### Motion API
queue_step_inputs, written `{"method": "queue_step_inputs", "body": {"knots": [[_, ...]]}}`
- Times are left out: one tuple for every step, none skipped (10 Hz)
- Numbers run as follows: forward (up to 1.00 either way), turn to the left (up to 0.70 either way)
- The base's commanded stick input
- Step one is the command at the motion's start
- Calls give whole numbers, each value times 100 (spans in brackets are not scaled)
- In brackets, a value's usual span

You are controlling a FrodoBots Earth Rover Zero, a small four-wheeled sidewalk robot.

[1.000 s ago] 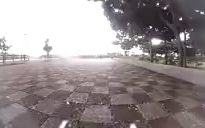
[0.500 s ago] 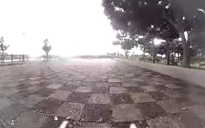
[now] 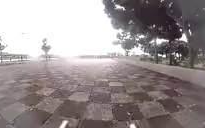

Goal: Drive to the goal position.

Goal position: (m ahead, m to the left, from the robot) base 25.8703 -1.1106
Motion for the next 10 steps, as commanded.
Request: {"method": "queue_step_inputs", "body": {"knots": [[70, 0], [70, 0], [70, 0], [70, 0], [70, 0], [70, 0], [70, 0], [70, 0], [70, 0], [70, 0]]}}
